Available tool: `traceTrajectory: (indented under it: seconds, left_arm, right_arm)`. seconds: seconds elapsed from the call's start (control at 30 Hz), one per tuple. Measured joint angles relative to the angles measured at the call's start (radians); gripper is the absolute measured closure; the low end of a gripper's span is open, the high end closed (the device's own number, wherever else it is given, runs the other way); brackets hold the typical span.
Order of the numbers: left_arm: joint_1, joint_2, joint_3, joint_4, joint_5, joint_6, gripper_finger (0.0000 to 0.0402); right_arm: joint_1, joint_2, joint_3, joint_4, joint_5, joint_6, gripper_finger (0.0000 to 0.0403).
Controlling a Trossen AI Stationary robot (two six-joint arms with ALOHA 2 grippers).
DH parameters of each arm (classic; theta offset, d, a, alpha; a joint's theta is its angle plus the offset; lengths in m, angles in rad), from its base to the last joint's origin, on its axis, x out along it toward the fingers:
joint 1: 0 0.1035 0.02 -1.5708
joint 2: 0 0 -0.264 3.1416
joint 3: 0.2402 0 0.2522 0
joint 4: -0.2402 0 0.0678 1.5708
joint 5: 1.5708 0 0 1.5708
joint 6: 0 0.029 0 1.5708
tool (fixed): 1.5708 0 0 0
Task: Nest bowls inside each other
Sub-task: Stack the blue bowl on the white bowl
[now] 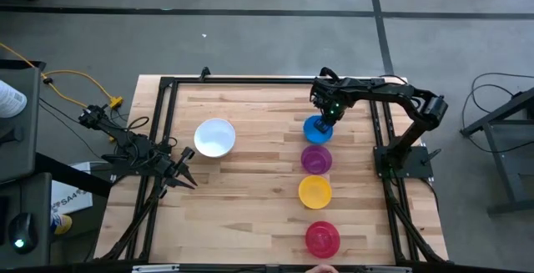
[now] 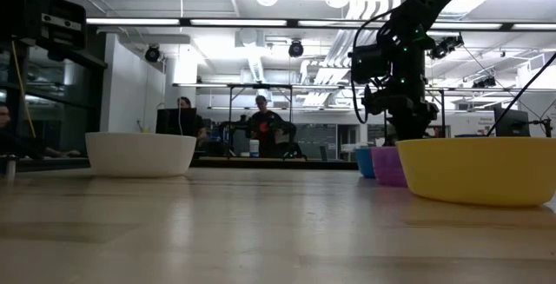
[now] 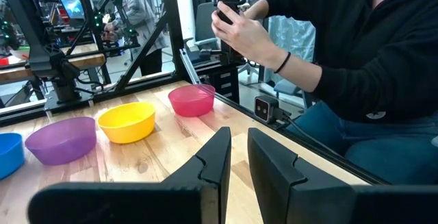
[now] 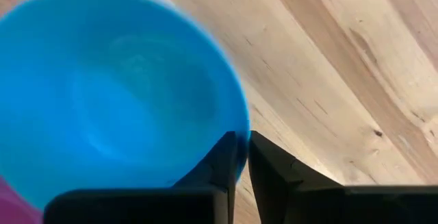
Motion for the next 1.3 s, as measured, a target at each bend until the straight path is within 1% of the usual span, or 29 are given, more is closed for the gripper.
traceTrajectory:
  seconds: [0.17,0.43,0.53,0.7,0.83,0.93,1.0,1.1,1.3]
  left_arm:
    - [0.0,0.0,0.0,0.0,0.0,0.0,0.0352]
    - [0.0,0.0,0.0,0.0,0.0,0.0,0.0352]
    - [0.0,0.0,0.0,0.0,0.0,0.0,0.0352]
    - [0.0,0.0,0.0,0.0,0.0,0.0,0.0352]
    - [0.0,0.0,0.0,0.0,0.0,0.0,0.0352]
    - [0.0,0.0,0.0,0.0,0.0,0.0,0.0352]
    - [0.0,0.0,0.0,0.0,0.0,0.0,0.0352]
    - [0.0,0.0,0.0,0.0,0.0,0.0,0.0352]
    - [0.0,0.0,0.0,0.0,0.0,0.0,0.0352]
  right_arm:
    - [0.0,-0.001,0.0,0.0,0.019,-0.007,0.0395]
    - [-0.001,-0.002,0.0,0.044,0.019,-0.019,0.0398]
    - [-0.006,-0.002,0.0,0.091,-0.005,-0.001,0.0398]
    - [-0.02,-0.002,0.0,0.164,-0.09,0.043,0.0399]
    - [-0.015,-0.002,0.0,0.185,-0.1,0.048,0.0399]
    - [-0.006,-0.001,0.0,0.203,-0.144,0.044,0.0399]
    - [0.006,-0.001,0.002,0.22,-0.145,0.038,0.0399]
    - [0.024,-0.001,0.035,0.201,-0.112,0.004,0.0399]
    - [0.07,-0.001,0.164,0.17,-0.087,-0.047,0.0399]
